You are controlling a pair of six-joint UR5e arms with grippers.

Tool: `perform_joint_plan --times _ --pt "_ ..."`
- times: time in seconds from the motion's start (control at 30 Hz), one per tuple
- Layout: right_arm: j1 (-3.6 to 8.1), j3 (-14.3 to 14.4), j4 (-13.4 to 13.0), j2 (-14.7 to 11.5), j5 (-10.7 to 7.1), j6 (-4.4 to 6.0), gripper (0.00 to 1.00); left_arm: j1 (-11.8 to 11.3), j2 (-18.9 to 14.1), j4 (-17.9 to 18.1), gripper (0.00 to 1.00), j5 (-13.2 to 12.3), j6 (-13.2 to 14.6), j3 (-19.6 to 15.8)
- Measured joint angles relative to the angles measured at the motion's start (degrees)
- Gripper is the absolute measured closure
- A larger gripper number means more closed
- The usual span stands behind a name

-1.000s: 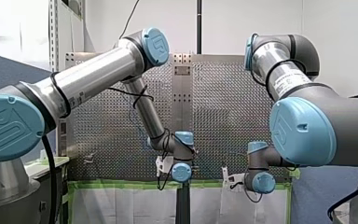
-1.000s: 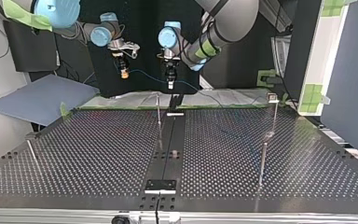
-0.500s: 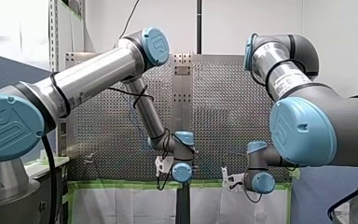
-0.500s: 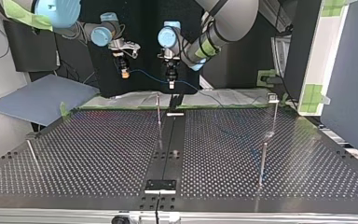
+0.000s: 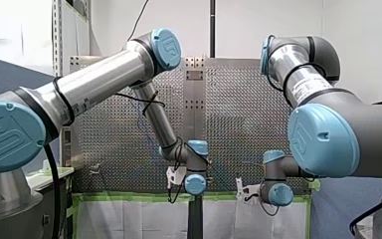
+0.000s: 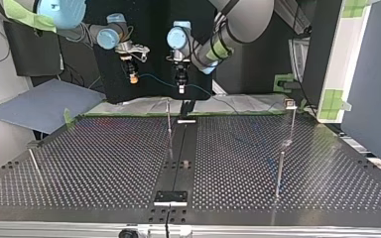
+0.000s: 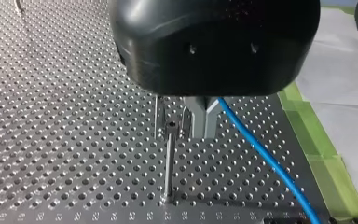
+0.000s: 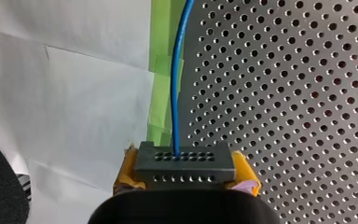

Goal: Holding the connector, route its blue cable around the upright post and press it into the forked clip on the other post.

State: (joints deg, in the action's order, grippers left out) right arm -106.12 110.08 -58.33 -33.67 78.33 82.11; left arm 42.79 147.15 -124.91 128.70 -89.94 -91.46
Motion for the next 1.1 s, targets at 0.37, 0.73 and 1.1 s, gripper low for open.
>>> perform_joint_plan --times 0.37,0.73,1.1 --pt "0.43 0.3 1.6 -3.9 -0.10 0.38 1.00 0.5 0.0 -0.4 1.00 0.7 0.1 0.8" --pt "0.73 0.2 1.6 -4.5 -0.30 0.51 1.00 0.6 -0.1 -0.9 1.00 2.0 -0.1 1.8" --pt "1.79 -0.6 1.6 -4.6 -0.88 1.25 1.00 0.0 -0.1 -4.7 1.00 3.6 -1.0 5.1"
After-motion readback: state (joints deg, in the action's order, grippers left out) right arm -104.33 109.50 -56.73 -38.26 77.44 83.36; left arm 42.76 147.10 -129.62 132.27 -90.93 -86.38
